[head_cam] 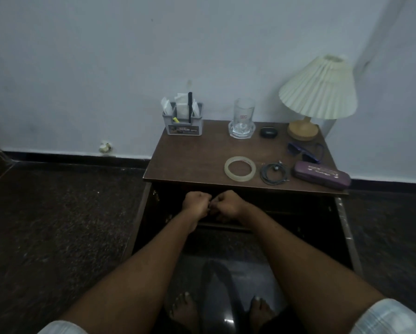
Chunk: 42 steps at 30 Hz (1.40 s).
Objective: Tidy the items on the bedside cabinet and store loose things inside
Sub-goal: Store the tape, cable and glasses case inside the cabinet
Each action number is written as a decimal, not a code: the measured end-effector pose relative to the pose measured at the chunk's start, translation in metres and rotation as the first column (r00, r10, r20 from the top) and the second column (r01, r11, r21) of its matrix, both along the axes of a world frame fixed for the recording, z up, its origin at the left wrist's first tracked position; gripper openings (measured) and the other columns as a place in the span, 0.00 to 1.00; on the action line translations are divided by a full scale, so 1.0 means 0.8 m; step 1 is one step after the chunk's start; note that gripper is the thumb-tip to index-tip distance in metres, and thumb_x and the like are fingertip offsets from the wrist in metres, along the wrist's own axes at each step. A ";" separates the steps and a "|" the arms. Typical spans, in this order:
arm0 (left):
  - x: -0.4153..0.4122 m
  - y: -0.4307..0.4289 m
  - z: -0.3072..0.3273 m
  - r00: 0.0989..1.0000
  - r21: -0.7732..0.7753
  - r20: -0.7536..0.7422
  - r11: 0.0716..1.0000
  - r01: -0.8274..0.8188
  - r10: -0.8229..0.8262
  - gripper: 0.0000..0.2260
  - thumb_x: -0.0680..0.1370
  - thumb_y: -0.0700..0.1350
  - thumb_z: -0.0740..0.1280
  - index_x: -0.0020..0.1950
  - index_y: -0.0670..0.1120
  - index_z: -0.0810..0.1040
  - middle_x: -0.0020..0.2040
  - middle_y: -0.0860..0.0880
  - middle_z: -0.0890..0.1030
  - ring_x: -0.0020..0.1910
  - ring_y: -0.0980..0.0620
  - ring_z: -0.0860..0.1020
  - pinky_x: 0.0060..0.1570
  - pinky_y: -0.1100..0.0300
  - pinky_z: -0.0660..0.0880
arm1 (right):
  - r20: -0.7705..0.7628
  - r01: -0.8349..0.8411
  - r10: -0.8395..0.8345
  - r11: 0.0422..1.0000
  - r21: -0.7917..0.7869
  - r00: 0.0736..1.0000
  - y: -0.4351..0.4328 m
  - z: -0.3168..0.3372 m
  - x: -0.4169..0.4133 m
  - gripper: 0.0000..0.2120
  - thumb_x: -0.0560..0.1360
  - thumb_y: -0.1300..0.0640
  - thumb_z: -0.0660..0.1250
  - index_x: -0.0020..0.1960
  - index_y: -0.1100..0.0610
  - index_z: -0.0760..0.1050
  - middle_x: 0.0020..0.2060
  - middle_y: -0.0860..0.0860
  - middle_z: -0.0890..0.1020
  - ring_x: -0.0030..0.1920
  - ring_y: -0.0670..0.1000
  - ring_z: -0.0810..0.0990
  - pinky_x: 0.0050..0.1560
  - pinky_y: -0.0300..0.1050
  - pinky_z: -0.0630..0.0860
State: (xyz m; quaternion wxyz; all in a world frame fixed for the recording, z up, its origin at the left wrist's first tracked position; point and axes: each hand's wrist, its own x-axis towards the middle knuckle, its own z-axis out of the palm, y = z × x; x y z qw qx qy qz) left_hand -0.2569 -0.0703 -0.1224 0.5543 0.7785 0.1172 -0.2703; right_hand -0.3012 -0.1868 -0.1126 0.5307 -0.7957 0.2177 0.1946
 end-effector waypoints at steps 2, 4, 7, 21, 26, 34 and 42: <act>-0.015 -0.014 0.012 0.994 -0.014 0.106 1.000 0.027 -0.025 0.09 0.79 0.43 0.65 0.43 0.47 0.82 0.44 0.43 0.86 0.45 0.44 0.84 0.45 0.54 0.80 | 0.054 0.074 -0.073 0.997 -0.020 0.996 -0.016 0.019 -0.016 0.11 0.79 0.58 0.67 0.49 0.65 0.83 0.47 0.64 0.85 0.41 0.58 0.82 0.41 0.51 0.80; -0.027 -0.030 0.025 0.974 -0.025 0.227 0.999 0.030 -0.024 0.08 0.79 0.42 0.65 0.44 0.47 0.83 0.45 0.45 0.86 0.48 0.43 0.85 0.51 0.51 0.81 | 0.139 0.192 -0.191 0.981 0.003 0.972 -0.032 0.032 -0.027 0.10 0.78 0.60 0.66 0.47 0.65 0.83 0.44 0.63 0.85 0.42 0.60 0.83 0.47 0.57 0.82; -0.035 -0.051 0.045 0.938 -0.026 0.347 1.000 0.002 0.007 0.07 0.79 0.42 0.65 0.46 0.49 0.83 0.44 0.50 0.85 0.45 0.50 0.83 0.45 0.55 0.81 | 0.296 0.315 -0.286 0.947 -0.054 0.911 -0.051 0.048 -0.035 0.08 0.77 0.60 0.66 0.45 0.62 0.82 0.42 0.60 0.86 0.41 0.55 0.83 0.50 0.59 0.81; 0.035 -0.090 0.037 0.905 0.124 0.416 0.992 0.035 -0.084 0.19 0.76 0.43 0.69 0.66 0.41 0.78 0.63 0.44 0.80 0.61 0.47 0.79 0.65 0.53 0.74 | 0.482 0.443 -0.224 0.798 -0.408 0.847 -0.089 0.036 0.010 0.22 0.71 0.54 0.74 0.62 0.60 0.77 0.58 0.57 0.82 0.59 0.57 0.80 0.58 0.48 0.77; 0.052 -0.098 0.030 0.906 0.147 0.415 0.989 0.024 -0.083 0.13 0.75 0.44 0.72 0.57 0.41 0.83 0.55 0.44 0.84 0.54 0.47 0.82 0.53 0.58 0.76 | 0.470 0.458 -0.241 0.779 -0.428 0.849 -0.093 0.032 0.019 0.23 0.71 0.54 0.76 0.63 0.60 0.76 0.58 0.57 0.81 0.59 0.57 0.80 0.58 0.50 0.79; 0.049 -0.097 0.029 0.899 0.082 0.432 0.990 -0.115 0.069 0.08 0.72 0.44 0.75 0.48 0.47 0.79 0.41 0.51 0.81 0.40 0.53 0.78 0.42 0.61 0.71 | 0.522 0.479 -0.253 0.802 -0.357 0.814 -0.087 0.032 0.016 0.21 0.72 0.54 0.73 0.64 0.58 0.77 0.59 0.55 0.82 0.60 0.56 0.79 0.60 0.51 0.78; 0.041 -0.066 0.031 0.937 -0.255 0.253 0.951 -0.173 0.239 0.08 0.75 0.36 0.73 0.51 0.43 0.77 0.45 0.42 0.82 0.40 0.51 0.82 0.34 0.62 0.80 | 0.572 0.518 -0.337 0.836 -0.184 0.748 -0.085 0.043 0.016 0.15 0.74 0.57 0.73 0.61 0.56 0.80 0.55 0.51 0.84 0.55 0.51 0.82 0.58 0.42 0.76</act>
